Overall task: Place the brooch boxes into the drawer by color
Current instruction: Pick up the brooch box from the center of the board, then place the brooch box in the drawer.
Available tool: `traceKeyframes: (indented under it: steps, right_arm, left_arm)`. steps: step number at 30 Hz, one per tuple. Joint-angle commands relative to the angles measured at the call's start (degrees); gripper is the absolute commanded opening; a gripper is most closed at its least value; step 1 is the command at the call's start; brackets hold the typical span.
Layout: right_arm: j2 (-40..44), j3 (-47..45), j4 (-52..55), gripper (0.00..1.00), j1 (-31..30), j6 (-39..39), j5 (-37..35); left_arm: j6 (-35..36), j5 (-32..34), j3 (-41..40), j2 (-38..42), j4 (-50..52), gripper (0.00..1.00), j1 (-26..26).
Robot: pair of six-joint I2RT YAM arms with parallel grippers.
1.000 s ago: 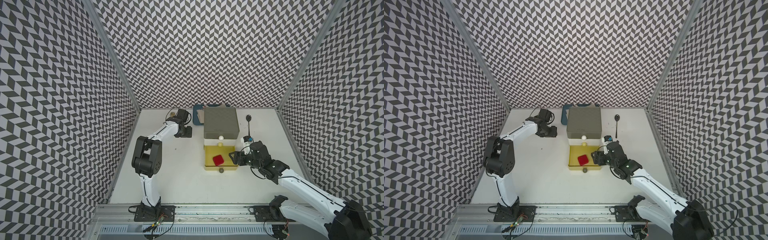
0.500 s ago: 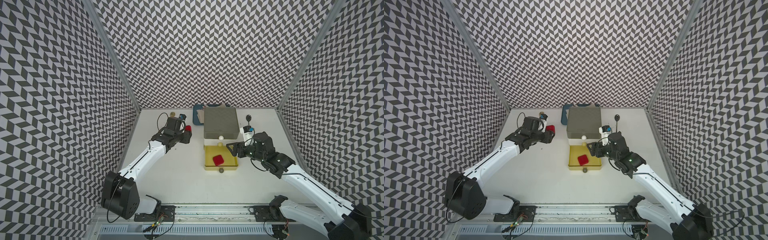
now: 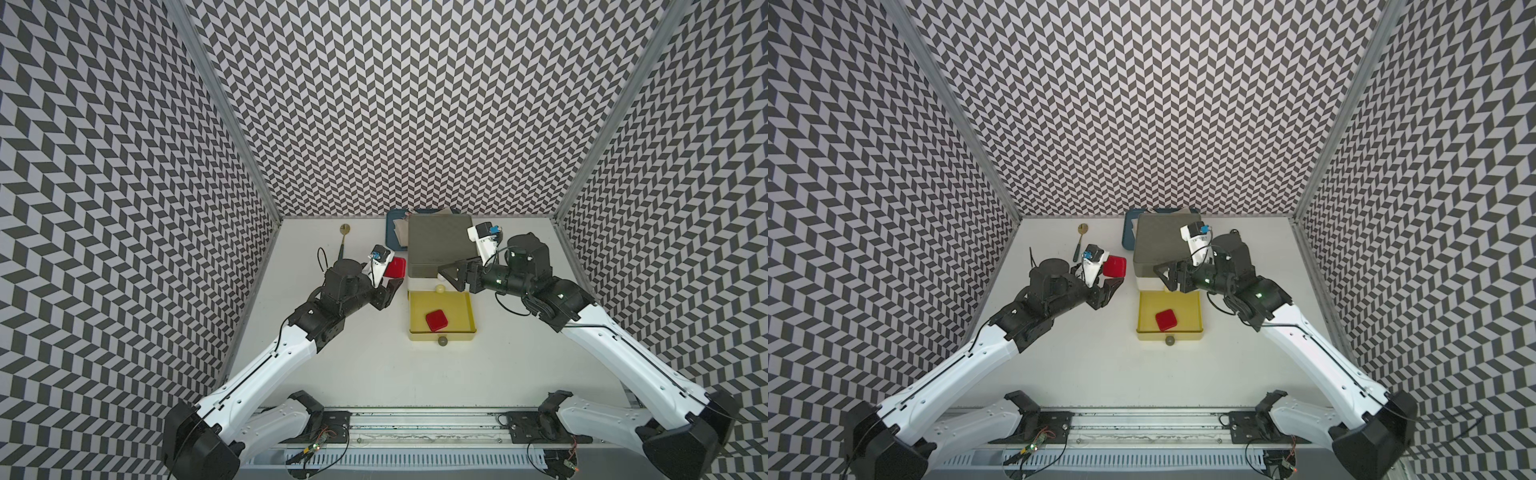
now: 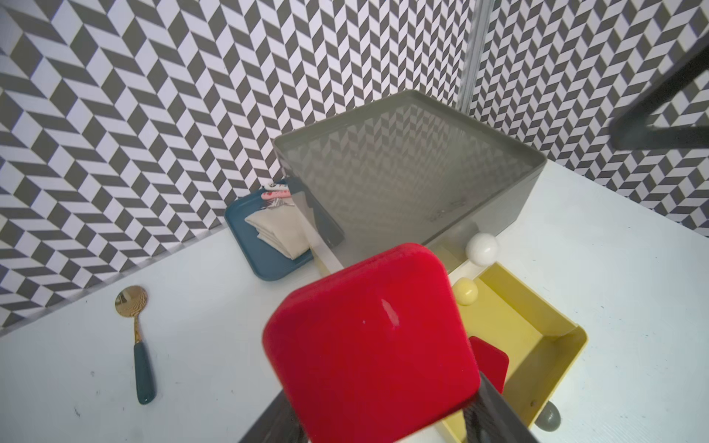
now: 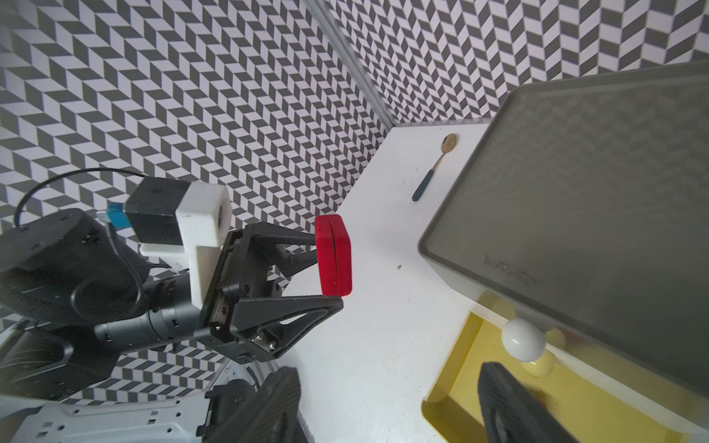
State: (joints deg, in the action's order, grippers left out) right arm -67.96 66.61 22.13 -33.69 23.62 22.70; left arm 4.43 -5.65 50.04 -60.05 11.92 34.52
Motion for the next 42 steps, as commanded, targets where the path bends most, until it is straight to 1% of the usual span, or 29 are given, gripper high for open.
traceKeyframes:
  steps: [1, 3, 5, 9, 15, 17, 19, 22, 25, 27, 28, 30, 31, 32, 36, 39, 42]
  right_arm:
    - [-3.7, 3.3, 2.0, 0.74, -3.2, -0.6, 1.0]
    - [-5.6, 4.9, 2.4, 0.73, -5.6, -1.1, -0.4]
    - [-6.8, 5.7, 1.7, 0.72, -6.6, -1.0, -0.7]
    - [-8.5, 6.4, 0.4, 0.7, -6.8, -0.5, -1.7]
    - [-10.4, 7.3, 0.1, 0.67, -6.9, -0.6, -2.3]
    - [-10.6, 7.5, -0.3, 0.59, -6.9, -0.5, -1.8]
    - [-10.4, 7.6, -0.8, 0.48, -6.9, -0.2, -1.3]
    - [-10.0, 7.6, -1.0, 0.34, -6.9, -0.1, -0.5]
    - [-9.8, 7.5, -0.8, 0.19, -6.9, -0.3, 0.5]
    - [-9.3, 6.8, -1.1, 0.11, -6.9, -0.4, 0.8]
    - [-8.9, 6.2, -1.4, 0.09, -6.8, -0.2, 0.5]
    - [-7.6, 4.6, -2.1, 0.08, -6.6, 0.2, -0.4]
    - [-6.7, 3.6, -2.6, 0.07, -6.3, 0.5, -0.9]
    - [-5.6, 2.5, -2.8, 0.06, -5.8, 1.1, -1.8]
    - [-0.9, -2.2, -2.7, 0.05, -2.9, 1.8, -4.3]
    - [2.2, -6.4, -1.3, 0.05, -0.3, 1.2, -4.9]
    - [4.7, -11.7, -0.1, 0.04, 1.3, 0.6, -6.1]
  left_arm:
    - [2.8, 0.8, 0.1, 0.5, -1.4, 0.41, 3.3]
    - [3.4, 2.3, 0.1, 0.3, -0.9, 0.41, 5.3]
    - [3.6, 3.0, 0.0, 0.4, -0.6, 0.41, 6.7]
    - [3.7, 4.9, -0.3, 1.3, -0.5, 0.41, 9.7]
    - [3.8, 6.0, 1.4, 1.7, 0.6, 0.41, 11.2]
    - [3.8, 6.2, 1.7, 1.6, 0.6, 0.41, 11.6]
    - [4.1, 6.4, 2.0, 1.2, 0.7, 0.41, 11.8]
    - [4.3, 6.7, 2.2, 0.8, 0.8, 0.42, 12.0]
    - [4.4, 7.2, 2.2, 0.4, 0.7, 0.44, 12.0]
    - [4.3, 7.7, 2.3, -0.1, 1.0, 0.5, 12.0]
    - [4.0, 8.1, 2.3, -0.3, 0.9, 0.59, 12.0]
    - [3.3, 8.9, 2.3, -0.6, 0.8, 0.8, 12.0]
    - [2.9, 9.2, 2.2, -0.5, 0.6, 0.98, 12.0]
    - [2.4, 9.9, 2.0, -0.3, 0.4, 1.0, 12.1]
    - [1.1, 11.4, 0.9, 1.0, -0.8, 1.0, 11.2]
    - [-0.2, 10.0, 0.8, 1.5, -0.8, 1.0, 9.0]
    - [-1.8, 7.6, 0.5, 1.8, -1.0, 1.0, 5.6]
